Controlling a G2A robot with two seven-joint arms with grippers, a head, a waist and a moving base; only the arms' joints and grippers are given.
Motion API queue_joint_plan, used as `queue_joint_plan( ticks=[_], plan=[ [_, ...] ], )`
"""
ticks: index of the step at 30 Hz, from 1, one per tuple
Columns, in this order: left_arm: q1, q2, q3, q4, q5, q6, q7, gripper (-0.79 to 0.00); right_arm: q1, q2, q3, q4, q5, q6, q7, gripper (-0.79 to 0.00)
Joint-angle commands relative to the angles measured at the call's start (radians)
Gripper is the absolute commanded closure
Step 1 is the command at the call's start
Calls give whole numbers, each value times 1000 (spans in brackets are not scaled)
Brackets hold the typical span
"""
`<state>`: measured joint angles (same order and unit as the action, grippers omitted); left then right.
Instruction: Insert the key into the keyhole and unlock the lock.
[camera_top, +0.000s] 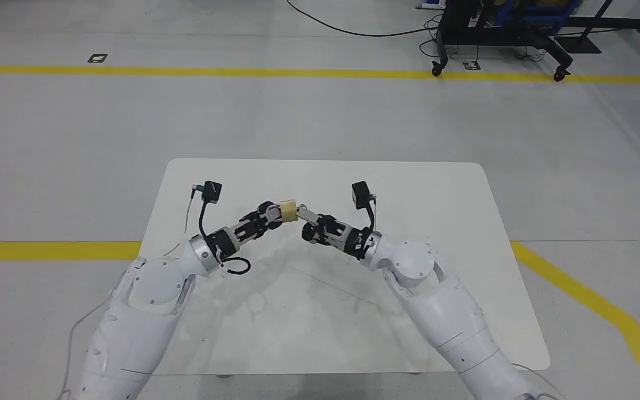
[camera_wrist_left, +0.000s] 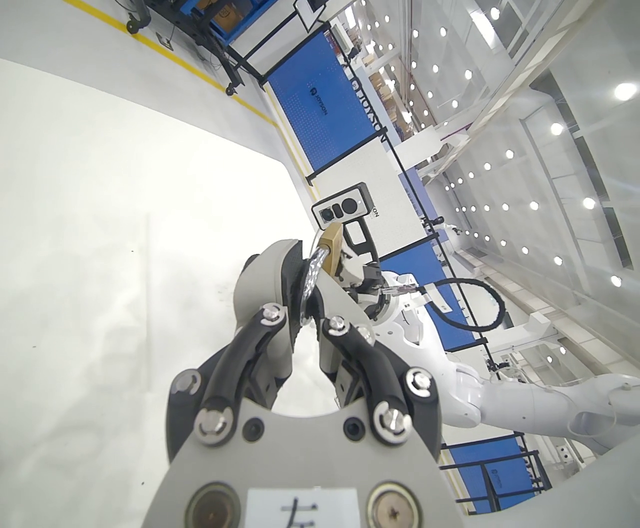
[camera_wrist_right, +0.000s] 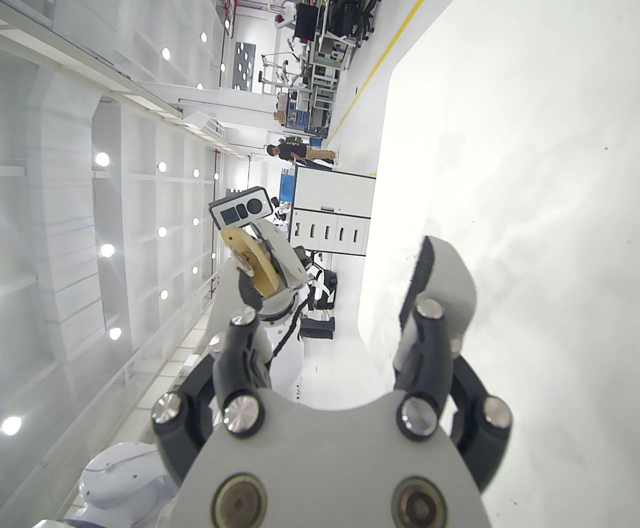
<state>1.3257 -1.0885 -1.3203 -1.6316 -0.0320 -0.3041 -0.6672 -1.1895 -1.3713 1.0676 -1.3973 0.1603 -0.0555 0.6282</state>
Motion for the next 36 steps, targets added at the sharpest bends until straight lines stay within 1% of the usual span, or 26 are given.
queue_joint_plan(
  ticks=[1, 6, 14, 17, 21, 23, 31, 33, 34, 35, 36],
  plan=[
    [1, 0, -1, 0, 1, 1, 8, 0, -1, 0, -1, -5, 17, -2, 18, -194],
    [-1, -1, -4, 4, -7, 4, 27, 0, -9, 4, 11, -19, 71, -28, 64, -271],
    [-2, -2, -3, 7, -21, 4, 31, 0, -17, 8, 27, -23, 117, -59, 80, -323],
    [-3, -2, -2, 8, -25, 6, 29, 0, -17, 7, 27, -23, 167, -86, 106, -336],
    [-5, -2, -1, 9, -29, 4, 19, 0, -17, 6, 37, -11, 236, -108, 129, -308],
    [-4, -2, 1, 8, -29, 2, 15, 0, -14, 7, 40, -2, 257, -106, 140, -311],
    [-2, -1, 0, 6, -29, -7, 12, 0, 8, 4, 29, 38, 276, -86, 134, -283],
    [-1, -1, 0, 6, -30, -10, 12, 0, 12, 4, 24, 43, 276, -80, 133, -237],
    [0, -1, -1, 6, -29, -9, 11, 0, 14, 4, 22, 46, 276, -77, 133, -154],
    [0, -1, -1, 5, -29, -10, 10, 0, 16, 4, 20, 48, 277, -75, 134, -52],
    [0, -1, -2, 5, -29, -11, 9, 0, 17, 4, 19, 50, 279, -74, 134, 0]
  ],
)
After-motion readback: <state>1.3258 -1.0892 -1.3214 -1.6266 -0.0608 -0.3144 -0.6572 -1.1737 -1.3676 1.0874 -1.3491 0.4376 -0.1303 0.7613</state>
